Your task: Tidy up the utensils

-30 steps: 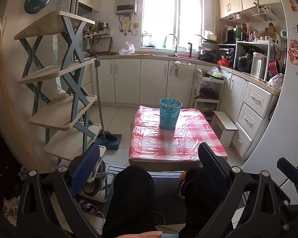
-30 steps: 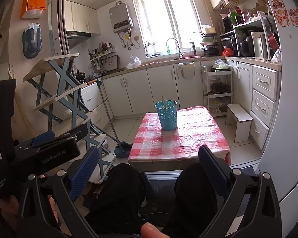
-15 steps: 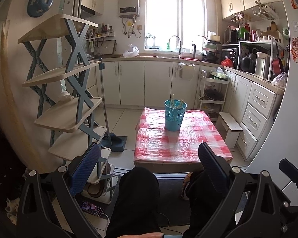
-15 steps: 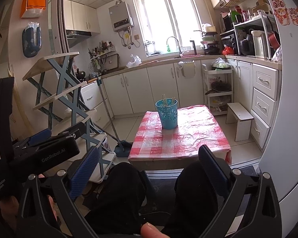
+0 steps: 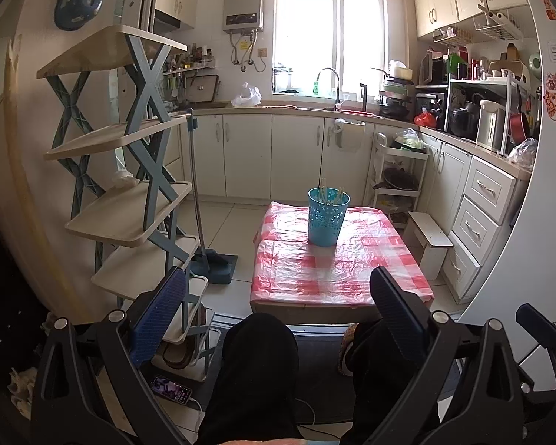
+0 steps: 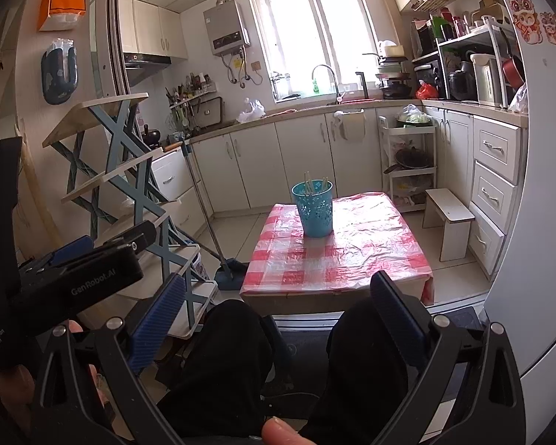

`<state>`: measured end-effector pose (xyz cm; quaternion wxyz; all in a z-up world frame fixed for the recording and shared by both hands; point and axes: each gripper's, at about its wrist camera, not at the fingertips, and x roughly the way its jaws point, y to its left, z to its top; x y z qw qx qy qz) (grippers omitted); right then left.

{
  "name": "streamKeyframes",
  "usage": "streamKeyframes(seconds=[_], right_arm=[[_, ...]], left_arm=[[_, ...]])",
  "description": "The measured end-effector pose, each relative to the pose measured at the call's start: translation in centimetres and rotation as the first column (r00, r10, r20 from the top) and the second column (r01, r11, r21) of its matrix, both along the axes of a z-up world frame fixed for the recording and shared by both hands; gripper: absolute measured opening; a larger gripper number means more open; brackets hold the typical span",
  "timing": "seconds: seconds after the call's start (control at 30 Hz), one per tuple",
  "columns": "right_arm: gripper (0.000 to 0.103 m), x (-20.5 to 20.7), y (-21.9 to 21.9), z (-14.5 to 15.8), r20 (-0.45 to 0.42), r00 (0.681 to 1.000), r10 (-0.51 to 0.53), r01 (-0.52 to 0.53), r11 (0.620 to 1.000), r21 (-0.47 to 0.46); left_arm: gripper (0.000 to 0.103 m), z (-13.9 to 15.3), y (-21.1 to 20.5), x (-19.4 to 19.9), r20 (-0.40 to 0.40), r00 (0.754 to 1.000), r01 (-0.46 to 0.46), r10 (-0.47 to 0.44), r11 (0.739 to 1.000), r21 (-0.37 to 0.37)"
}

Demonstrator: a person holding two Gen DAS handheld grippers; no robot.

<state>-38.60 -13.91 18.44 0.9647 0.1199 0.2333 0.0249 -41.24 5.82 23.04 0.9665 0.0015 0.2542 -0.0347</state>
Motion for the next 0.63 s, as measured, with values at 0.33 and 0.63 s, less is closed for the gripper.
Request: streamKeyframes(seconds=[0.33, 0.63], right_arm=[[0.096, -0.52, -0.02, 0.10, 0.025, 1.000, -0.013, 0.013, 1.000, -0.011], [0.096, -0.49, -0.24, 0.11, 0.026, 1.000, -0.015, 0.015, 1.000, -0.010]], left_arm=[[0.095, -0.20, -0.50, -0.47, 0.051, 0.998, -0.033, 0.030, 0.998, 0.055], [0.095, -0.57, -0.48, 0.07, 0.028, 0.999, -0.031, 0.029, 0.998, 0.058]])
